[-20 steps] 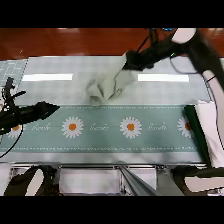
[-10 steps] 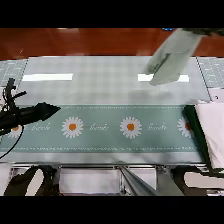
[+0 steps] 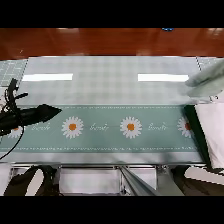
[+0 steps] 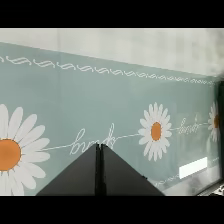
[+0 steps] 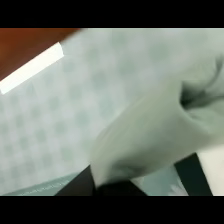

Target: Fold the shirts.

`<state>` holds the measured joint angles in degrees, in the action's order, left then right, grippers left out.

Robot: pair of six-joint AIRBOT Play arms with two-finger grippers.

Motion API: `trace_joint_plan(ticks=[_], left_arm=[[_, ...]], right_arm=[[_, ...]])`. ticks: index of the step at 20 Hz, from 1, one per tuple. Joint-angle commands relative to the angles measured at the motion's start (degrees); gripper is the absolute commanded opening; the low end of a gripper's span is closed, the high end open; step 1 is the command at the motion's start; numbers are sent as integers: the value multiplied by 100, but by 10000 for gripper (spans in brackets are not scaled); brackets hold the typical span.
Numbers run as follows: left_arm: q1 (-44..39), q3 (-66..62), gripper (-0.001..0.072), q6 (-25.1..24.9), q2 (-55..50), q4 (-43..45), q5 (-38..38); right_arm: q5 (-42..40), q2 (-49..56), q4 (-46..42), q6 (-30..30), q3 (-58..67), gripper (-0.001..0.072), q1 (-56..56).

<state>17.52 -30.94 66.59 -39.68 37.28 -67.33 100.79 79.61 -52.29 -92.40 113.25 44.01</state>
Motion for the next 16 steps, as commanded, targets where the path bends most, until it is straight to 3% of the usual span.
trace_joint_plan(ticks=[1, 7, 10, 12, 13, 16], left_arm=[[-4, -2, 29, -15, 2, 2, 411], [-4, -2, 28, -13, 0, 0, 1187], [-4, -2, 29, -13, -42, 0, 1440], [-4, -20, 29, -173, -190, 2, 1609], [20, -79, 29, -544, -319, 68, 1803], [225, -791, 29, -518, -942, 103, 1980]], right_arm=[[568, -538, -907, 79, -739, 16, 813], [568, -1867, -3637, 138, -3047, 19, 2236], [577, -2238, -4030, 28, -3904, 25, 2586], [577, -2317, -4282, -66, -4207, 418, 2588], [535, -2297, -4258, -216, -4214, 423, 2586], [37, -2288, -3152, -494, -4133, 415, 2420]])
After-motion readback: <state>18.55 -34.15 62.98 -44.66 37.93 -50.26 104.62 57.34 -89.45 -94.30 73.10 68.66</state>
